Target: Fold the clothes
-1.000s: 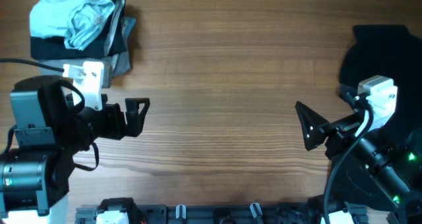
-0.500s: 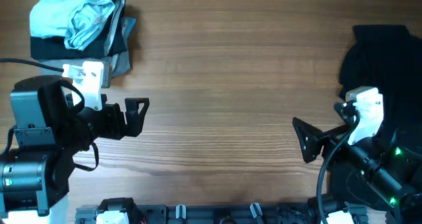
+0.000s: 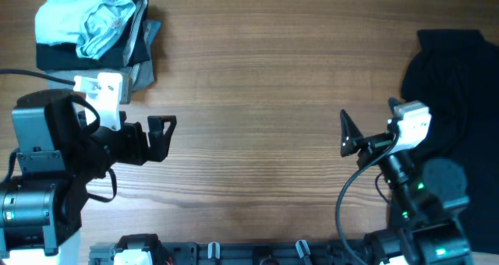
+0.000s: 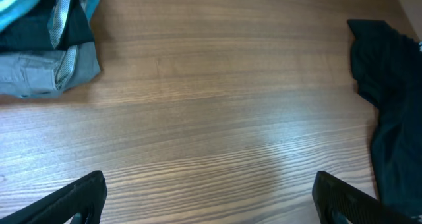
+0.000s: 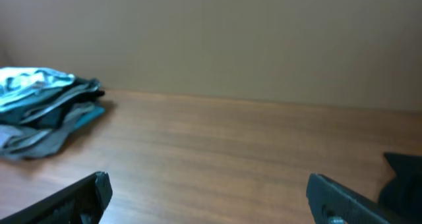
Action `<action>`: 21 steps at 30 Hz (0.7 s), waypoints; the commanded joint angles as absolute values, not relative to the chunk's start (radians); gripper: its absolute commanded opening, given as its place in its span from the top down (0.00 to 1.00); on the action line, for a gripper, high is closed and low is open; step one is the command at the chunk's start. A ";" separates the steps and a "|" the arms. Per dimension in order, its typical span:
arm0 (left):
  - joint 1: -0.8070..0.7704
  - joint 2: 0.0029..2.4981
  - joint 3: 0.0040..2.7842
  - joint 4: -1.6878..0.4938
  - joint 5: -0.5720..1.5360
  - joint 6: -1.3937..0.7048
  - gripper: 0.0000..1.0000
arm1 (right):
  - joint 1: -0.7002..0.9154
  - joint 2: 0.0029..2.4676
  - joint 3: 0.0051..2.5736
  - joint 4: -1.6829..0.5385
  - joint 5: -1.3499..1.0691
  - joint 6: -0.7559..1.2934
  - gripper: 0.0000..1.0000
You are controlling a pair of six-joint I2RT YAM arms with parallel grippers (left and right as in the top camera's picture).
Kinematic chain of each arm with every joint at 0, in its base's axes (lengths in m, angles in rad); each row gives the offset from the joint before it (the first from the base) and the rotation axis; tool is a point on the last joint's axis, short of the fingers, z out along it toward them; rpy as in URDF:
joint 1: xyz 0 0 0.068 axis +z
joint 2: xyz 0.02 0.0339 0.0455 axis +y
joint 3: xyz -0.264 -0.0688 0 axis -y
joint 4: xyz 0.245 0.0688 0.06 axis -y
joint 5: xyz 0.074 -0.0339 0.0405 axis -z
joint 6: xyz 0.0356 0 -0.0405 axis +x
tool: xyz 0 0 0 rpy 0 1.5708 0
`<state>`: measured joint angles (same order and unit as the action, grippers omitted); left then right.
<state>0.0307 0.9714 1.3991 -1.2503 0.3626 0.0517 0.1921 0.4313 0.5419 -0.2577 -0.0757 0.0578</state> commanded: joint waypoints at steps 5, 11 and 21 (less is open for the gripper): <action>0.024 0.970 1.409 -1.247 0.357 0.072 0.00 | 0.151 0.147 0.273 -0.192 -0.123 0.047 0.00; 0.024 0.970 1.409 -1.247 0.357 0.072 0.00 | 0.149 0.008 0.068 -0.092 -0.123 0.055 0.00; 0.024 0.970 1.409 -1.247 0.357 0.072 0.00 | 0.135 0.004 0.005 0.010 -0.123 0.053 0.01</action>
<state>0.0307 0.9714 1.3991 -1.2503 0.3630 0.0517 0.1402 0.0177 0.0059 0.0048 -0.1051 0.0544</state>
